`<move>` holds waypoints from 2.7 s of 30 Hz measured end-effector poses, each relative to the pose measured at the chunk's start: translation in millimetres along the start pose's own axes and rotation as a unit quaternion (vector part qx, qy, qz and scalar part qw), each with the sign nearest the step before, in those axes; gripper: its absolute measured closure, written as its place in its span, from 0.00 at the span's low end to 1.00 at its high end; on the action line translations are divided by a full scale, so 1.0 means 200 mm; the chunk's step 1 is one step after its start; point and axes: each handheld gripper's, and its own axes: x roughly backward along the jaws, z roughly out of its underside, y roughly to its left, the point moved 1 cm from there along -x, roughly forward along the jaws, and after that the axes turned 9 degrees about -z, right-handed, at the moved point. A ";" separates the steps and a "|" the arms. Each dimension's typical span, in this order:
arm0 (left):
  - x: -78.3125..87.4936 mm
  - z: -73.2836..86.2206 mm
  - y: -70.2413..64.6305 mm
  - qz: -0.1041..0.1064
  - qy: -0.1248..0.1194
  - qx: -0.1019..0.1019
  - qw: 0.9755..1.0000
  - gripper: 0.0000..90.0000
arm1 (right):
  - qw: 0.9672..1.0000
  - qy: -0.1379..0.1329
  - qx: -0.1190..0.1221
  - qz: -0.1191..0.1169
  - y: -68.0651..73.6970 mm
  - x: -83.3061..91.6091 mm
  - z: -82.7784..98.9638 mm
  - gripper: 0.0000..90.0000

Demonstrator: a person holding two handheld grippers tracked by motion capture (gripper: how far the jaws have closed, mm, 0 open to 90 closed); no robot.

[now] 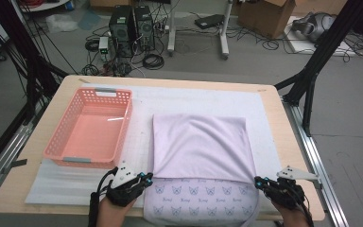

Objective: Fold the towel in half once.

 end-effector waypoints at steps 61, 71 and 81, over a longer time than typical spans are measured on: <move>-0.12 -0.16 0.02 -0.008 -0.009 0.011 1.000 0.54 | 0.999 -0.028 -0.008 0.022 0.02 0.05 -0.03 0.77; -0.37 -0.22 0.16 -0.046 0.012 0.043 0.998 0.52 | 0.998 -0.010 -0.032 0.051 -0.18 -0.27 -0.13 0.96; -0.48 -0.24 0.21 -0.080 0.023 0.058 0.995 0.51 | 0.995 -0.012 -0.067 0.071 -0.26 -0.14 -0.09 0.99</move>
